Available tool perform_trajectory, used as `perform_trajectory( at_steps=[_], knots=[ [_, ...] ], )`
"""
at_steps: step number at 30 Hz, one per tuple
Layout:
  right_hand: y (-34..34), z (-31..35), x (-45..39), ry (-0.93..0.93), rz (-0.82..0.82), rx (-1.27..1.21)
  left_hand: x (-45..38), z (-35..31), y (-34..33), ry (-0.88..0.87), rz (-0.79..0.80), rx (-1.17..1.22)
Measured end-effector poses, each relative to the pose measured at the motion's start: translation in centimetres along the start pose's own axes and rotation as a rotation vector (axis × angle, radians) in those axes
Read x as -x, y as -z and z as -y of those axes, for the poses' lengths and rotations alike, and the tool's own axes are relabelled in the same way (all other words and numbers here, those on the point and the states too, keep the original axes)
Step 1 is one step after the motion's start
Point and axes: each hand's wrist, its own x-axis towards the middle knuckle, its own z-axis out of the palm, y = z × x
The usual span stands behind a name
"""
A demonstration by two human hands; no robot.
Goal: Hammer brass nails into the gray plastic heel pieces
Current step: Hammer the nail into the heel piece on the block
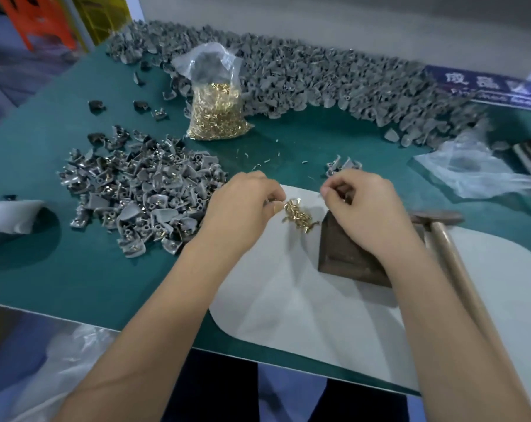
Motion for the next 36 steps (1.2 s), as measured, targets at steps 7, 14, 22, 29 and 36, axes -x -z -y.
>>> perform_trajectory(
  at_steps=[7, 14, 22, 29, 36],
  knots=[
    [0.8, -0.5, -0.1, 0.011, -0.075, -0.191, -0.8, -0.4, -0.6, -0.002, 0.031, -0.154],
    [0.5, -0.5, -0.1, -0.012, -0.069, -0.235, -1.1, -0.9, -1.2, -0.004, 0.042, -0.22],
    [0.9, -0.5, 0.2, -0.003, -0.134, -0.32, -0.7, -1.2, -1.7, -0.013, -0.085, -0.137],
    [2.0, -0.8, 0.1, -0.028, -0.397, -0.565, -3.9, -4.5, -0.9, -0.061, -0.099, 0.391],
    [3.3, -1.8, -0.3, 0.028, -0.32, -0.62, -7.0, -8.0, -1.7, -0.115, 0.16, 0.796]
  ],
)
